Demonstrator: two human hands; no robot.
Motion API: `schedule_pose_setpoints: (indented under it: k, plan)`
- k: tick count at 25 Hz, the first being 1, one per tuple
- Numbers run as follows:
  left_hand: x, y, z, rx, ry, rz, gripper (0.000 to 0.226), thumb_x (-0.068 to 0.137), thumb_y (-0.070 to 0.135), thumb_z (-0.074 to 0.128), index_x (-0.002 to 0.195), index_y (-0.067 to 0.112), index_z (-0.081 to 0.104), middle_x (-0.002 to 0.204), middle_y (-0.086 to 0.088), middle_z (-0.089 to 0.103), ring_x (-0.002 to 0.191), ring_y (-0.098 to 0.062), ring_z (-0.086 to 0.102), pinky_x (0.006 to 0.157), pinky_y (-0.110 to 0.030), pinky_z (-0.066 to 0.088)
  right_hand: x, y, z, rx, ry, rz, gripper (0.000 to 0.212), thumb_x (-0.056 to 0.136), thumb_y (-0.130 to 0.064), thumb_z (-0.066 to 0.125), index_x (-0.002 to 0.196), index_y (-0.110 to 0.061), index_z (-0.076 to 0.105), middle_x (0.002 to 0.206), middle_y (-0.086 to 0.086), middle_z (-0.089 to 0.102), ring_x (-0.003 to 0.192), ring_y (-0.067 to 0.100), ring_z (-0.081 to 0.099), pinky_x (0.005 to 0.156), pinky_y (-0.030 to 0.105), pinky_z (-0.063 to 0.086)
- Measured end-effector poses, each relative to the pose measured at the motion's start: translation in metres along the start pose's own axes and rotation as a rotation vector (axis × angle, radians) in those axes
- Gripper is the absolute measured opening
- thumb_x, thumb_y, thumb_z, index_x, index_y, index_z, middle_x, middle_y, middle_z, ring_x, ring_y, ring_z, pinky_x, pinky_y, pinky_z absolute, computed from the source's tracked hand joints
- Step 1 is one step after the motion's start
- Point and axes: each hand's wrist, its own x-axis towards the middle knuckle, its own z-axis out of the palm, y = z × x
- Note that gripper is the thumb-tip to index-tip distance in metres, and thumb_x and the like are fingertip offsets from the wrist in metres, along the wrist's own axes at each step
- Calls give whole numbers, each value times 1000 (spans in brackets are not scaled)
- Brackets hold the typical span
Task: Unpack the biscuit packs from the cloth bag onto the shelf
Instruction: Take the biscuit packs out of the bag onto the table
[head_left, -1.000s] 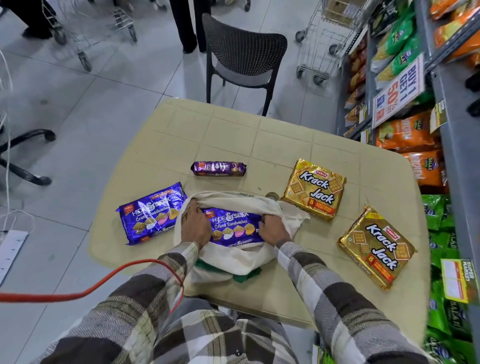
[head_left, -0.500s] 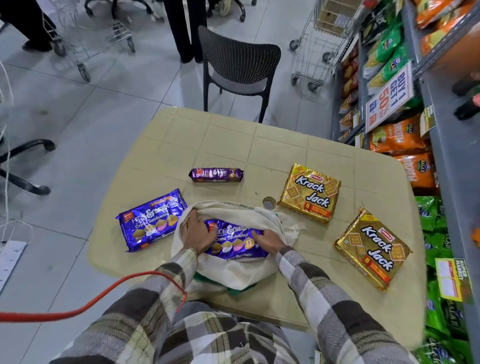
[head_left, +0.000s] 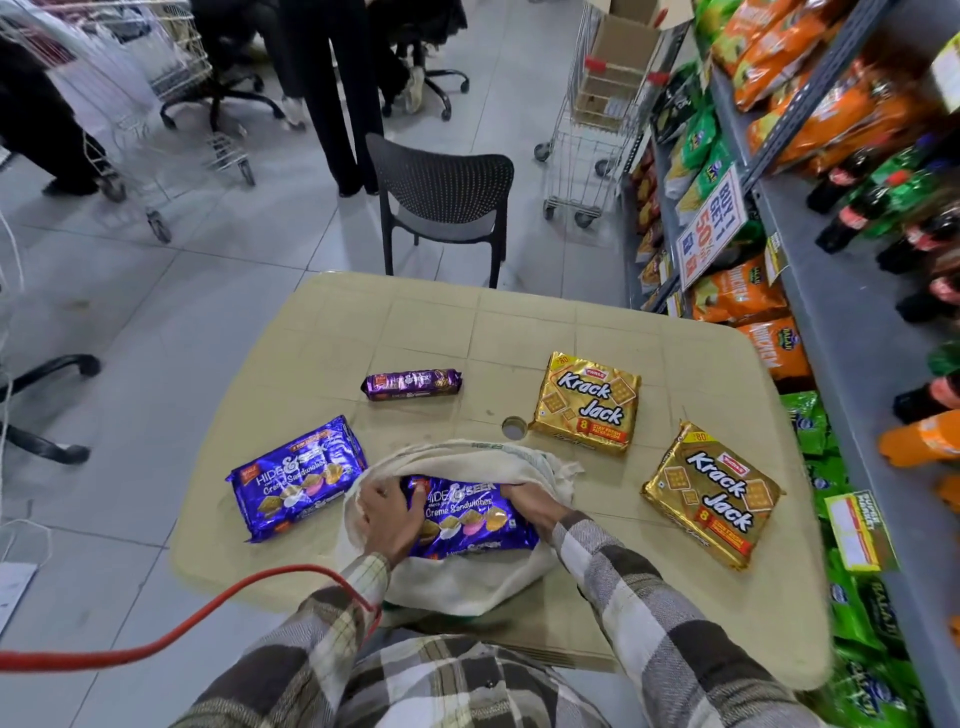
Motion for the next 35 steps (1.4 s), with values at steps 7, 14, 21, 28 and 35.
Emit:
schedule_pose_setpoints:
  k: [7,14,21,28,35]
  plan:
    - [-24,23,-16,-410,-97,-43,60,102,41,46,146,8,20,115,-5,51,109,-30,60,92,-38,45,-20,-4,-17,29,-106,-83,82,71,-46,85,135,-19,41,133,7,62,118,26,63,106,48,49]
    - [-12,7,-9,-489,-63,-25,31,95,52,48,107,26,38,109,-15,68,91,-32,70,86,-53,55,-42,-19,-31,138,-251,52,82,65,-29,91,134,-17,49,121,12,71,110,31,69,96,55,54]
    - [-24,23,-17,-734,-123,-55,17,101,26,50,103,14,38,95,-23,66,68,-27,67,65,-37,55,-78,-33,-53,63,-382,120,72,81,-25,80,134,-26,31,130,14,61,115,38,64,91,53,56]
    - [-23,23,-22,-906,-155,-84,17,98,27,56,103,16,43,71,-11,72,57,-25,68,59,-37,57,-93,-41,-74,67,-462,69,42,88,-18,73,114,-32,44,121,14,67,109,38,67,95,53,54]
    - [8,78,-52,-1002,-115,16,12,98,17,54,105,12,45,80,-11,67,60,-19,66,51,-30,57,-73,-83,-101,151,-327,-29,62,89,-15,72,136,-23,32,125,18,63,89,32,73,76,44,62]
